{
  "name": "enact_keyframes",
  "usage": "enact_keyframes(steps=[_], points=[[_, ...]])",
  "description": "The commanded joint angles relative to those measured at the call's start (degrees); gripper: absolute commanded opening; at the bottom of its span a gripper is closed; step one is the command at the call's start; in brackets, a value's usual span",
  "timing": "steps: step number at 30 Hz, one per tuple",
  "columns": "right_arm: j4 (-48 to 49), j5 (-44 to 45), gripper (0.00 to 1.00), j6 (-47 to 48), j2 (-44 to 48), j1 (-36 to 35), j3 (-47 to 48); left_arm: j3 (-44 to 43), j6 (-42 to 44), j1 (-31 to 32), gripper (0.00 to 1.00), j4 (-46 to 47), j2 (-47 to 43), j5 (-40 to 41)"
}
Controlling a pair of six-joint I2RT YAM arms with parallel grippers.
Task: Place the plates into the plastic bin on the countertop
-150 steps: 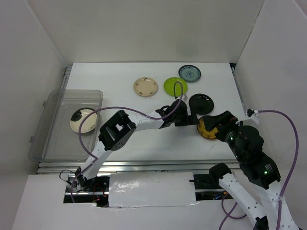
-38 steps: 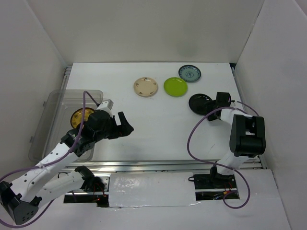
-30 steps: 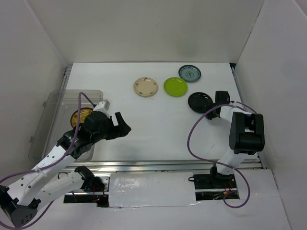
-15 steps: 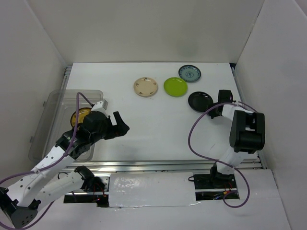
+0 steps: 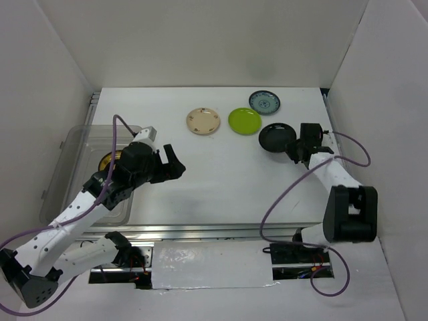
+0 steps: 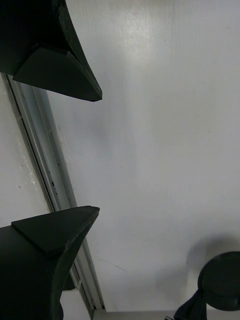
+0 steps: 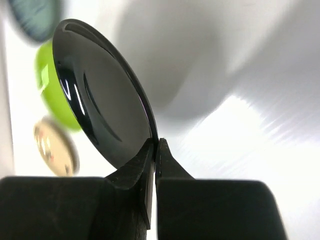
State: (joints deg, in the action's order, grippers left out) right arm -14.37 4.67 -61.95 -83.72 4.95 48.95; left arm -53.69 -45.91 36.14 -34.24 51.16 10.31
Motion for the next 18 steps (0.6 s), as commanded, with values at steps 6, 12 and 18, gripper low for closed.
enact_keyframes(steps=[6,12,18], points=[[-4.7,0.2,0.0,13.5,16.7,-15.5,-0.4,-9.5,7.7,-5.2,0.99,19.0,13.1,-21.9],[2.7,-21.9,0.0,16.9,21.9,-19.5,-3.9,-15.0,9.7,-7.6,0.99,20.4,23.9,-28.8],[4.2,-33.5,0.0,18.4,20.8,-21.0,-2.6,-15.6,9.3,-7.8,0.91,20.4,29.8,-30.7]])
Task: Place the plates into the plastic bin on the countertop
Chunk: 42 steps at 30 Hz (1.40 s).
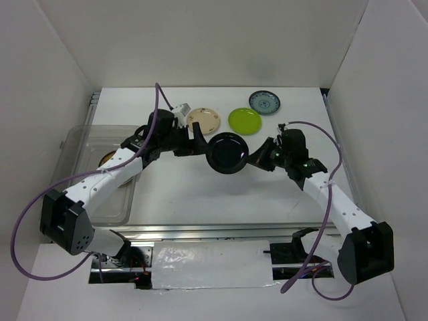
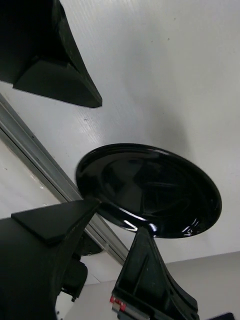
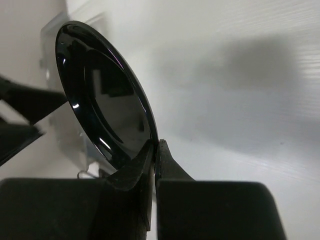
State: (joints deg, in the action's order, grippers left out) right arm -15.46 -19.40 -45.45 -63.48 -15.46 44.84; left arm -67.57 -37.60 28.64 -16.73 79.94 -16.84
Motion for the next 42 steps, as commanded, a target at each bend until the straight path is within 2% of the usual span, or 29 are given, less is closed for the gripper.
enact_keyframes(steps=[1,6,8,10,11,12,13,14,17,18,20,21,22,23,24,27,29,32,35,38,39,40,41,42], points=[[6.1,-10.4,0.0,1.6,0.6,-0.7,1.0,-1.7,0.9,-0.2,0.84,3.0,2.0,-3.3],[6.7,-12.2,0.0,1.7,1.0,-1.3,0.3,-3.4,0.8,0.3,0.62,2.1,5.0,-2.8],[7.5,-13.6,0.0,1.7,0.9,-1.3,-0.2,-4.3,0.9,0.3,0.38,1.4,5.6,-2.6],[8.2,-14.3,0.0,1.2,1.3,-1.4,-0.6,-5.5,1.0,0.3,0.0,0.4,6.3,-2.3],[8.5,-14.3,0.01,1.2,1.4,-1.4,-0.8,-6.0,0.9,0.2,0.0,-0.3,6.3,-0.9],[8.5,-13.8,0.17,1.4,1.7,-1.4,-1.0,-6.0,0.0,-0.3,0.0,-1.0,5.1,0.3],[8.0,-13.0,0.7,1.4,1.9,-0.6,-1.0,-5.2,-1.1,-0.7,0.0,-1.5,4.0,2.3],[7.6,-12.4,1.0,1.4,2.1,0.0,-1.5,-4.5,-3.9,-1.9,0.0,-2.2,2.9,6.9],[5.8,-8.4,1.0,1.9,3.9,2.8,-3.3,0.6,-11.4,-11.6,0.0,-7.2,-3.8,11.5],[5.9,-7.7,1.0,1.9,4.3,3.1,-4.0,2.3,-12.8,-18.6,0.0,-9.0,-8.3,13.0],[6.4,-7.8,1.0,3.3,5.3,3.6,-6.0,8.0,-15.9,-26.1,0.0,-10.2,-13.4,14.3],[6.3,-7.8,1.0,3.5,5.4,3.6,-6.3,9.5,-16.6,-33.8,0.0,-10.9,-18.1,15.0],[6.1,-7.8,1.0,4.4,5.1,3.9,-6.8,12.1,-17.1,-37.1,0.0,-11.6,-19.9,14.9],[5.7,-7.7,1.0,4.7,5.1,3.9,-7.0,12.9,-17.3,-43.1,0.0,-12.4,-22.3,14.8],[5.7,-7.8,1.0,4.9,5.1,4.0,-7.3,13.4,-17.4,-45.4,0.0,-13.3,-23.0,14.8],[6.2,-9.2,1.0,5.3,5.6,4.7,-8.5,15.0,-17.4,-50.5,0.0,-16.2,-22.6,16.5],[7.0,-10.8,1.0,5.1,6.3,4.9,-9.2,16.1,-17.2,-52.8,0.0,-14.0,-19.9,16.5],[6.5,-10.9,1.0,5.8,7.5,5.0,-9.1,16.6,-16.3,-54.0,0.0,-10.9,-14.0,15.8],[5.0,-11.0,1.0,7.4,7.8,5.0,-8.4,14.2,-16.1,-53.0,0.0,-11.7,-9.7,16.6],[4.5,-11.8,1.0,8.1,8.2,5.3,-8.3,14.0,-16.2,-52.9,0.0,-11.7,-9.6,19.0],[4.8,-12.0,1.0,8.1,8.4,5.3,-8.5,14.0,-15.5,-53.0,0.04,-11.8,-9.6,18.9],[4.9,-12.0,1.0,8.1,8.4,5.3,-8.5,13.8,-15.2,-52.8,0.13,-12.0,-9.6,18.7],[5.1,-11.9,1.0,7.9,8.2,5.3,-8.5,13.5,-15.2,-52.6,0.38,-13.4,-9.8,19.0],[5.4,-11.9,1.0,8.1,8.0,5.3,-8.6,13.6,-15.1,-52.4,0.52,-14.0,-10.3,19.5]])
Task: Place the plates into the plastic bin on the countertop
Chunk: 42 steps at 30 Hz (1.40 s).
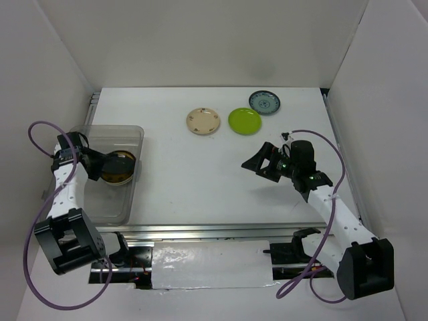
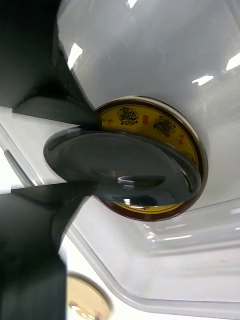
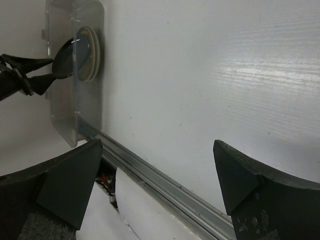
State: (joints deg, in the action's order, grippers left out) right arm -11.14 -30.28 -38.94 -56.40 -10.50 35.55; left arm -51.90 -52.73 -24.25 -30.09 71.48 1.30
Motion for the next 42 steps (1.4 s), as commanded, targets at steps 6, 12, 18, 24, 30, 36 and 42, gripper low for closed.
enact_keyframes(steps=[6,12,18,24,30,36,42], points=[[2.8,1.2,1.0,0.4,-3.0,0.2,0.9,-1.4,1.4,1.1,0.99,-8.2,-13.5,8.3],[3.3,13.6,1.0,-3.1,-14.3,2.1,8.4,-3.0,12.4,5.0,0.99,-9.5,-18.8,-0.7],[10.9,16.1,1.0,-13.1,-36.9,7.2,19.0,-2.1,17.9,17.8,0.99,-9.7,-21.3,-8.8],[14.0,13.3,0.97,-19.9,-53.5,8.5,32.5,-5.9,19.3,27.7,0.99,-11.4,-22.4,-8.3],[8.3,13.2,0.9,-25.0,-65.0,9.4,44.0,-9.0,19.8,32.8,0.99,-13.5,-22.0,-4.5],[6.5,14.5,0.58,-26.7,-68.9,9.9,46.2,-10.7,20.1,32.9,0.99,-13.4,-21.6,-1.6],[4.1,15.6,0.32,-25.0,-70.2,9.5,49.4,-10.0,20.1,32.9,0.99,-12.2,-19.4,-1.7]])
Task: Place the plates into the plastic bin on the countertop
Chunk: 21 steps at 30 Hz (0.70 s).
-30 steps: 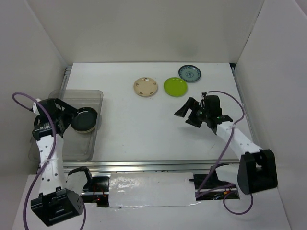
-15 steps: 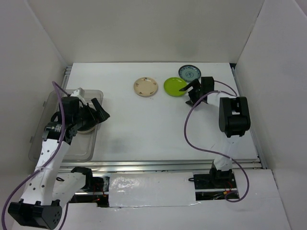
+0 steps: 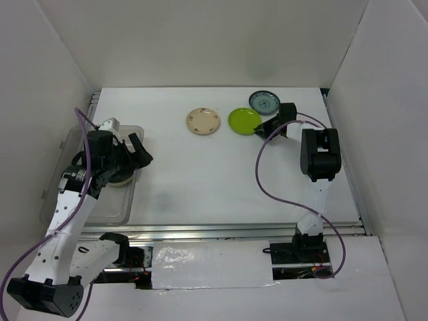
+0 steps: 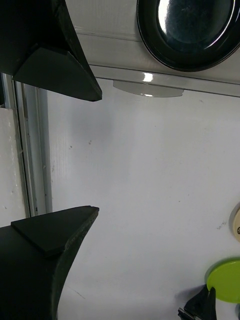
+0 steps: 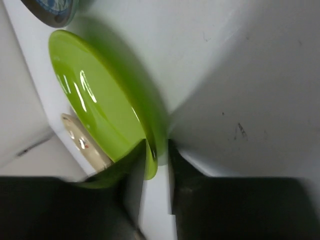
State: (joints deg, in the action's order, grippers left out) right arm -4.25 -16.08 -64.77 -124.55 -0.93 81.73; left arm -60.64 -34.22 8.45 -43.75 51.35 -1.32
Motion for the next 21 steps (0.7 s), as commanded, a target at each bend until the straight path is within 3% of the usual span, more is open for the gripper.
enact_keyframes(steps=[1,3,5,10,11,15,19,21], points=[[-2.8,0.4,0.18,1.0,-2.4,0.0,4.0,-0.7,1.5,0.3,0.99,2.0,0.8,0.9],[-1.3,-0.7,0.0,1.6,-1.1,0.0,2.6,-0.4,1.4,0.3,0.99,2.4,0.9,1.0],[-0.4,0.1,0.0,3.0,1.3,-0.5,0.9,-0.5,1.4,0.3,0.99,2.5,1.1,0.9],[-7.6,9.8,0.0,11.4,18.7,-3.6,-6.4,-4.3,2.0,1.0,0.99,3.8,2.5,-0.1],[-8.8,12.6,0.0,13.2,24.8,-4.4,-7.5,-5.2,2.3,1.6,0.99,5.1,4.2,-1.0],[-17.7,12.8,0.0,23.6,35.3,-11.7,-10.7,-12.5,3.9,2.6,0.99,9.2,12.2,-8.4],[-16.6,-3.1,0.0,29.7,45.3,-15.0,-15.7,-18.3,3.9,3.0,0.99,12.7,23.0,-20.6],[-14.7,-11.8,0.0,29.5,48.0,-15.9,-17.8,-20.8,3.4,3.6,0.99,12.4,25.5,-22.1]])
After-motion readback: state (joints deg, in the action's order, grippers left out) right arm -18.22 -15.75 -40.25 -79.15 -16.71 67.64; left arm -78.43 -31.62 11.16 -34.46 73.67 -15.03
